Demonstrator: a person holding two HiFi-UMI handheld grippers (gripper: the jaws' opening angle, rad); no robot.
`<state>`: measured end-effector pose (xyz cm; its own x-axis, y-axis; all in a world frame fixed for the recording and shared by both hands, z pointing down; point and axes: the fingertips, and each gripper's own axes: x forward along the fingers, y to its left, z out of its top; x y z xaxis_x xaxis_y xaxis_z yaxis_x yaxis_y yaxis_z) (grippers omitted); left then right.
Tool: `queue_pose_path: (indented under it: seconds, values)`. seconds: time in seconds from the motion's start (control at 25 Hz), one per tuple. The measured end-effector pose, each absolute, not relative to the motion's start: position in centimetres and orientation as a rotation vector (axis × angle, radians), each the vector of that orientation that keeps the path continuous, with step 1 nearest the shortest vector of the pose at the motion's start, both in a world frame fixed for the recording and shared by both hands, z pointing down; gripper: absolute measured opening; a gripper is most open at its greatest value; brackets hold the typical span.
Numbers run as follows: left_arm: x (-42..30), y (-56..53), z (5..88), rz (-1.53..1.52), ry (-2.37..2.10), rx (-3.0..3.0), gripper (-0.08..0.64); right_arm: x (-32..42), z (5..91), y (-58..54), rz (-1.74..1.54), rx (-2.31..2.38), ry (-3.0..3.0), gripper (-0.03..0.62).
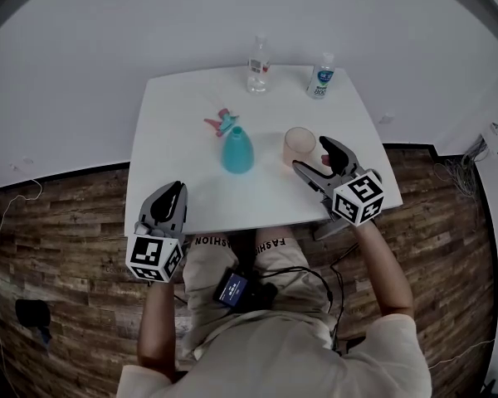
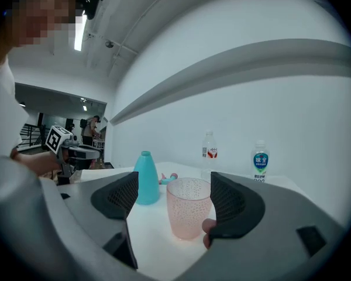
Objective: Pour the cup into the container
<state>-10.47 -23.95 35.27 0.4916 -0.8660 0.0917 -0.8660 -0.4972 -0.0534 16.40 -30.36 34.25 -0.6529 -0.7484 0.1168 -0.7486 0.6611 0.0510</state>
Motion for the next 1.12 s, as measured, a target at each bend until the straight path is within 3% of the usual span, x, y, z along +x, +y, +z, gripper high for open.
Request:
queue_pose_path:
  seconds: [0.16, 0.36, 1.12]
  values:
    - [-10.4, -24.2, 34.6, -0.147, 1.57, -2.7, 0.027, 16.7, 33.5, -29.5, -0.045, 1.261, -2.746, 0.388]
    - [-10.5, -23.6, 34.6, -0.14, 1.578, -2.692, 0.028, 17.5, 33.4, -28.5, -0.065, 1.335, -2.743, 0.307]
    - [-10.0, -20.2, 35.1, -0.151, 1.562, -2.693, 0.012, 16.2, 34.0, -23.4, -0.137, 1.384, -2.733, 0.271]
